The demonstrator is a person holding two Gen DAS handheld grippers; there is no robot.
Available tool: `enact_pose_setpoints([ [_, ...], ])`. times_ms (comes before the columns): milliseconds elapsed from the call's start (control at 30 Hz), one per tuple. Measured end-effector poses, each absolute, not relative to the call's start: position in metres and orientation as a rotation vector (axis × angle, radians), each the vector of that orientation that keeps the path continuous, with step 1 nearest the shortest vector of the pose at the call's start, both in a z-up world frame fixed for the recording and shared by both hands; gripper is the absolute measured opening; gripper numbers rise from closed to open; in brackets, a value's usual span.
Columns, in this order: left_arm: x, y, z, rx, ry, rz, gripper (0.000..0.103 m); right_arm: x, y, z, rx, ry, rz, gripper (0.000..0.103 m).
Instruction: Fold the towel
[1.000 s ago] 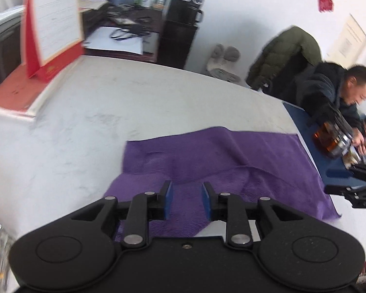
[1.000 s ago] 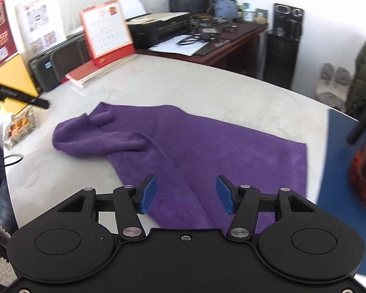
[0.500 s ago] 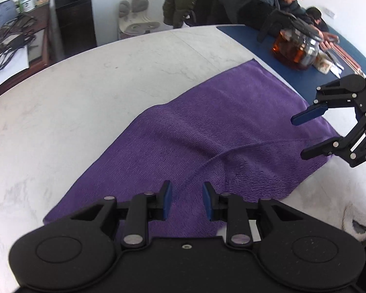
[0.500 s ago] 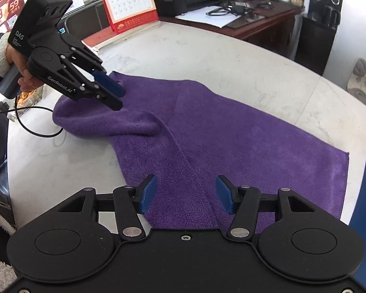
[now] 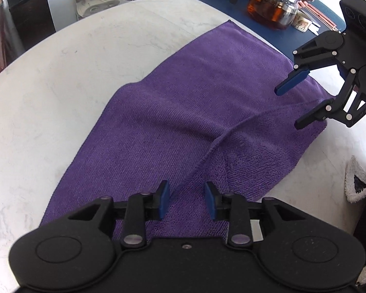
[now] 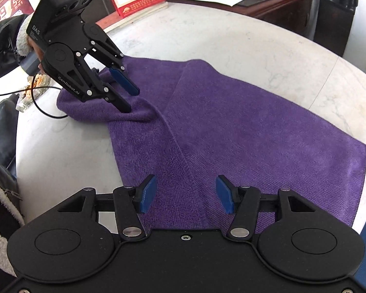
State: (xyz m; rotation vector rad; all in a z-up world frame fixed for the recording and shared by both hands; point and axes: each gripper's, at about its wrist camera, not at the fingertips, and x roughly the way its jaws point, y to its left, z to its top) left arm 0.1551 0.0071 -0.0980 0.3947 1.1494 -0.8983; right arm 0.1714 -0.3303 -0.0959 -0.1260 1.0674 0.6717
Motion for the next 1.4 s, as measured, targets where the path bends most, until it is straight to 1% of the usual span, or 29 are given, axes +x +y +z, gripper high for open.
enact_pose_setpoints([
  [67,0.153,0.008,-0.098,0.396,1.144,-0.906,0.027,0.171,-0.331,-0.098,-0.127,1.079,0.679,0.052],
  [167,0.148,0.011,-0.095,0.391,1.139,-0.92,0.022,0.169,-0.332,-0.099,-0.132,1.09,0.691,0.052],
  [200,0.145,0.011,-0.094,0.395,1.137,-0.929,0.021,0.169,-0.332,-0.099,-0.133,1.091,0.695,0.05],
  [300,0.136,0.012,-0.089,0.412,1.132,-0.965,0.021,0.168,-0.332,-0.097,-0.147,1.089,0.703,0.047],
  [467,0.126,0.009,-0.089,0.463,1.12,-0.977,0.021,0.166,-0.331,-0.097,-0.17,1.093,0.713,0.047],
  [667,0.137,0.001,-0.089,0.466,1.067,-0.948,0.022,0.167,-0.329,-0.099,-0.197,1.106,0.716,0.047],
  [800,0.146,-0.003,-0.093,0.436,1.081,-0.982,0.025,0.169,-0.33,-0.099,-0.188,1.113,0.714,0.047],
  [967,0.152,-0.005,-0.101,0.449,1.118,-1.008,0.025,0.17,-0.333,-0.102,-0.171,1.121,0.708,0.047],
  [1000,0.152,-0.005,-0.102,0.443,1.126,-1.012,0.023,0.17,-0.333,-0.103,-0.168,1.122,0.707,0.047],
  [1067,0.151,-0.004,-0.103,0.437,1.137,-1.013,0.023,0.171,-0.335,-0.103,-0.162,1.124,0.707,0.047],
  [1167,0.146,-0.002,-0.102,0.436,1.143,-1.011,0.015,0.17,-0.336,-0.103,-0.16,1.121,0.702,0.047],
  [1200,0.142,0.0,-0.101,0.44,1.141,-1.01,0.013,0.17,-0.336,-0.102,-0.16,1.121,0.701,0.042],
  [1300,0.135,0.004,-0.098,0.444,1.14,-1.011,0.01,0.17,-0.338,-0.101,-0.155,1.121,0.695,0.041],
  [1367,0.129,0.007,-0.095,0.446,1.139,-1.007,0.009,0.17,-0.339,-0.101,-0.158,1.127,0.699,0.034],
  [1400,0.126,0.008,-0.093,0.446,1.139,-1.004,0.009,0.17,-0.339,-0.101,-0.16,1.131,0.703,0.034],
])
